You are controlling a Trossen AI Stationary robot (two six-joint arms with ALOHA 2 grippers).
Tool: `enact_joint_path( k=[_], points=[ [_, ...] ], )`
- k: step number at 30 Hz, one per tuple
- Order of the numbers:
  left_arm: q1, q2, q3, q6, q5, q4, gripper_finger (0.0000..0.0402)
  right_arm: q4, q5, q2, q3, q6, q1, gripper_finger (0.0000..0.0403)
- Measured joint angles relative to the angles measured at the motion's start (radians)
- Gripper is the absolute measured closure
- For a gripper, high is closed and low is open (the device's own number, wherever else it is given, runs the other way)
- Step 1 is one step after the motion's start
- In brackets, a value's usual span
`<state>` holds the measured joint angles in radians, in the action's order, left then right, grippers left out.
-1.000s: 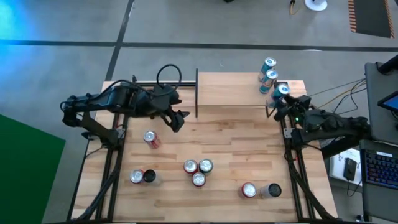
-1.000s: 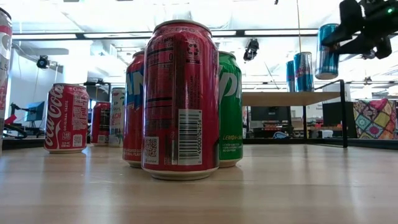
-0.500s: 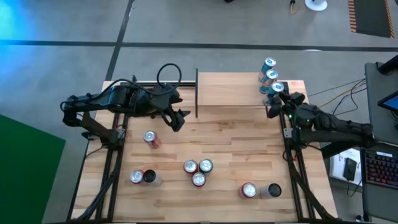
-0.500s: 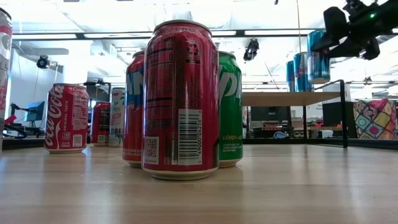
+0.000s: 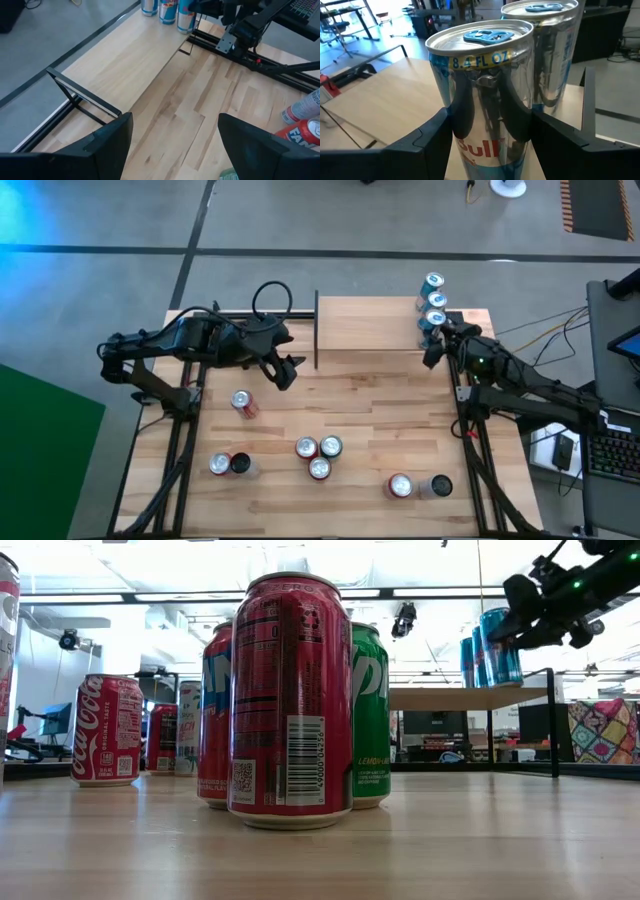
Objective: Place canned beverage on shelf
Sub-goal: Put the blue soda can on the shelf aligned with the other blue soda cans
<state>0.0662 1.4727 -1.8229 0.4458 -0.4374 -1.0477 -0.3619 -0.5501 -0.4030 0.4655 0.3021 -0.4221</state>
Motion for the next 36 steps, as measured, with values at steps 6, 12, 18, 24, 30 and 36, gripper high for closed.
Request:
enact_joint_path(
  k=[6,12,18,24,30,36],
  points=[
    [-0.001,0.000,0.000,0.001,0.000,0.000,0.0123,0.029,-0.009,0.001,-0.029,-0.007,-0.013,0.0177],
    [-0.001,0.000,0.000,0.004,-0.001,0.000,0.0123,0.038,-0.001,0.003,-0.048,-0.002,-0.014,0.0163],
    [-0.001,0.000,0.001,0.009,0.000,-0.017,0.0123,0.021,-0.006,0.006,-0.048,-0.007,-0.014,0.0132],
    [-0.001,0.000,0.002,0.028,0.000,-0.019,0.0123,0.001,-0.016,0.030,-0.050,-0.007,-0.013,0.0130],
    [-0.001,0.000,0.005,0.043,0.001,-0.025,0.0123,-0.003,-0.052,0.064,-0.050,-0.011,-0.013,0.0138],
    [-0.001,0.000,0.006,0.061,0.001,-0.024,0.0123,0.000,-0.044,0.077,-0.050,-0.012,-0.013,0.0131]
  ],
)
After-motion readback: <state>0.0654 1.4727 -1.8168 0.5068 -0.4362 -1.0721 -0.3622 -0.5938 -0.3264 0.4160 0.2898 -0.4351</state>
